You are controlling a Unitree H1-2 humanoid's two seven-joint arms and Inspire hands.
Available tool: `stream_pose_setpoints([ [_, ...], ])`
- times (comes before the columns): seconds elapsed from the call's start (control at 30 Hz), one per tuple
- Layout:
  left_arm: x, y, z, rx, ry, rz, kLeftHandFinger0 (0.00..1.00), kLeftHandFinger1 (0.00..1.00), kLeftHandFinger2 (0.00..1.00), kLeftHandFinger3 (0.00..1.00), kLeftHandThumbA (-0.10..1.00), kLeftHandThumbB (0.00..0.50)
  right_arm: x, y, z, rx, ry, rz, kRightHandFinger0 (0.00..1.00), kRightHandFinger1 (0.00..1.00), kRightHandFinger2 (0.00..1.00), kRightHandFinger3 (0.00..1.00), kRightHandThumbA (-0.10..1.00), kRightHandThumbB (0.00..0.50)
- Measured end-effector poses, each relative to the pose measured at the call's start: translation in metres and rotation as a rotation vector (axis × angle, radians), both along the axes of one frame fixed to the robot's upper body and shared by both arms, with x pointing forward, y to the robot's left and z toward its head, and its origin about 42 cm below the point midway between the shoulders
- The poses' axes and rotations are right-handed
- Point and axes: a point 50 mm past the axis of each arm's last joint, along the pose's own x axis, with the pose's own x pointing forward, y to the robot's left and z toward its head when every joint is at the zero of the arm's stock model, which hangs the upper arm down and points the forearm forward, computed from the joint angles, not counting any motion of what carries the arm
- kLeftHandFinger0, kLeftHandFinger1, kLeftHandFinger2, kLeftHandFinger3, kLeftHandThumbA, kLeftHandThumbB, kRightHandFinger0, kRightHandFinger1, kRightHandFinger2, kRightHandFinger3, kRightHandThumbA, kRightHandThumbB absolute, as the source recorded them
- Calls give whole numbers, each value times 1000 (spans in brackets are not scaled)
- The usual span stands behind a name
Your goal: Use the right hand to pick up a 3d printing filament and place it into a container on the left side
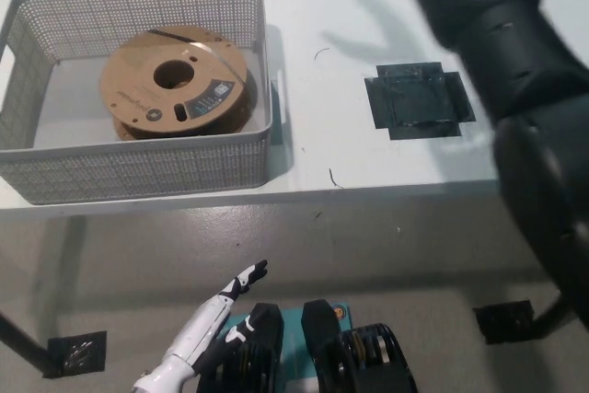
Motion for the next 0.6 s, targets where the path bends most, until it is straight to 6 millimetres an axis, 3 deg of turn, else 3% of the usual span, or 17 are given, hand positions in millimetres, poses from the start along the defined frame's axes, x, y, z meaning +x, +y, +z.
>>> stream_pose_setpoints([
  [0.07, 0, 0, -2, 2, 7, 1, 1000, 1000, 1000, 1000, 1000, 277, -3, -14, 0, 4, -40, -5, 1000, 1000, 1000, 1000, 952, 367],
  [0.13, 0, 1, -2, 2, 9, 2, 1000, 1000, 1000, 1000, 1000, 273, -4, -28, -11, 5, -52, -11, 1000, 1000, 1000, 1000, 1000, 353],
  [0.2, 0, 1, -3, 3, 10, 2, 1000, 1000, 1000, 1000, 1000, 275, -8, -40, -24, 7, -63, -19, 1000, 1000, 1000, 1000, 1000, 371],
  [0.23, 0, 1, -3, 3, 10, 2, 1000, 1000, 1000, 1000, 1000, 270, -9, -45, -30, 7, -65, -23, 1000, 1000, 1000, 1000, 1000, 335],
  [0.33, -1, 1, -3, 3, 12, 3, 1000, 1000, 1000, 1000, 1000, 255, -16, -65, -59, 9, -55, -40, 1000, 1000, 1000, 1000, 1000, 356],
  [0.37, -1, 1, -3, 4, 12, 3, 1000, 1000, 1000, 1000, 1000, 254, -19, -70, -67, 8, -51, -45, 1000, 1000, 1000, 1000, 1000, 316],
  [0.47, -1, 1, -4, 4, 13, 3, 1000, 1000, 1000, 1000, 1000, 257, -32, -91, -106, 9, -32, -67, 1000, 1000, 1000, 1000, 1000, 274],
  [0.53, -1, 1, -4, 4, 14, 3, 1000, 1000, 1000, 1000, 1000, 257, -43, -103, -134, 10, -8, -82, 1000, 1000, 1000, 1000, 1000, 288],
  [0.57, -1, 1, -4, 4, 14, 3, 1000, 1000, 1000, 1000, 1000, 251, -48, -106, -144, 11, -1, -86, 1000, 1000, 1000, 1000, 1000, 270],
  [0.6, -1, 1, -4, 4, 14, 3, 1000, 1000, 1000, 1000, 1000, 244, -55, -111, -159, 11, 12, -91, 1000, 1000, 1000, 1000, 1000, 295],
])
